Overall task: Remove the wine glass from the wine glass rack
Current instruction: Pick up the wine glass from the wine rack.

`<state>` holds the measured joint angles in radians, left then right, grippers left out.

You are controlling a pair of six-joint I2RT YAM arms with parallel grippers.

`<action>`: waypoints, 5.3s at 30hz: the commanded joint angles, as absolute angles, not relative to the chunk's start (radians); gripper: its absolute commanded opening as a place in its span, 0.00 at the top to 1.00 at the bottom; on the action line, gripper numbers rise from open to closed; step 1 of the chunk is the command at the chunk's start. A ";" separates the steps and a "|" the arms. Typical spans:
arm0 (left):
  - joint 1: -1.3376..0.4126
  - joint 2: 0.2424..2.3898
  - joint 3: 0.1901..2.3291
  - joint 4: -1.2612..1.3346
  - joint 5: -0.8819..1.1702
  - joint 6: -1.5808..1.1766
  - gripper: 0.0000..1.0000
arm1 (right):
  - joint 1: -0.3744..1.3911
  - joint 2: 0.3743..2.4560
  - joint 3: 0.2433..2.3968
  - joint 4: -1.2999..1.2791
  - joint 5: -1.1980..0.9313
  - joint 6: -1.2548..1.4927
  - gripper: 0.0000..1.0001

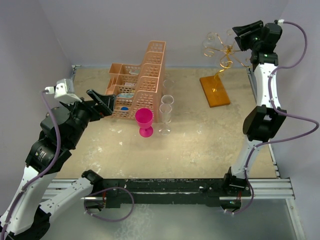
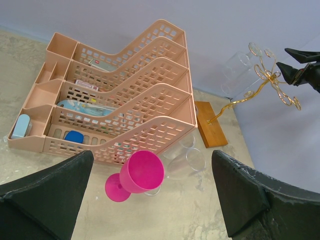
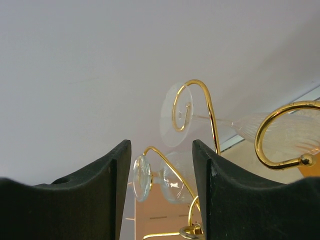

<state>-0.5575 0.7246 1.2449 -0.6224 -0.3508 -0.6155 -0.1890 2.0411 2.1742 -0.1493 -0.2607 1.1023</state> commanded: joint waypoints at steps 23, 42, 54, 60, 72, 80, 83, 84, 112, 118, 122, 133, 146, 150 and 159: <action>-0.557 0.712 1.245 -0.585 -0.351 -0.594 0.01 | -0.192 2.040 2.151 -0.068 -0.210 1.164 0.50; -0.557 0.706 1.243 -0.586 -0.351 -0.595 0.01 | -0.192 2.074 2.144 -0.041 -0.192 1.225 0.57; -0.557 0.705 1.242 -0.588 -0.351 -0.598 0.01 | -0.192 2.100 2.157 -0.025 -0.204 1.246 0.61; -0.557 0.705 1.242 -0.587 -0.351 -0.596 0.01 | -0.192 2.104 2.147 -0.007 -0.197 1.262 0.65; -0.557 0.707 1.242 -0.588 -0.355 -0.594 0.01 | -0.191 2.123 2.154 0.012 -0.198 1.284 0.70; -0.556 0.706 1.244 -0.591 -0.357 -0.590 0.01 | -0.192 2.129 2.141 0.025 -0.201 1.290 0.72; -0.557 0.707 1.245 -0.592 -0.359 -0.590 0.01 | -0.191 2.130 2.139 0.026 -0.201 1.291 0.73; -0.557 0.708 1.247 -0.592 -0.359 -0.590 0.01 | -0.191 2.129 2.138 0.029 -0.201 1.293 0.74; -0.557 0.704 1.244 -0.592 -0.361 -0.590 0.01 | -0.185 2.154 2.150 0.030 -0.210 1.349 0.79; -0.557 0.700 1.244 -0.591 -0.361 -0.590 0.01 | -0.175 2.169 2.163 -0.002 -0.191 1.349 0.84; -0.557 0.696 1.245 -0.594 -0.364 -0.590 0.01 | -0.175 2.147 2.124 0.021 -0.185 1.369 0.88; -0.557 0.693 1.249 -0.597 -0.365 -0.589 0.01 | -0.176 2.084 2.086 0.119 -0.205 1.422 1.00; -0.557 0.688 1.247 -0.600 -0.367 -0.590 0.01 | -0.176 2.052 2.119 0.073 -0.097 1.417 1.00; -0.557 0.688 1.246 -0.598 -0.367 -0.589 0.01 | -0.176 2.051 2.133 0.057 -0.071 1.401 1.00; -0.557 0.689 1.250 -0.600 -0.367 -0.587 0.01 | -0.176 2.048 2.163 0.036 -0.028 1.393 1.00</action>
<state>-0.5575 0.6941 1.2449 -0.6231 -0.3565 -0.6079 -0.1730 2.1044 2.1086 0.0433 -0.0845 1.4063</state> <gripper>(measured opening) 0.991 0.007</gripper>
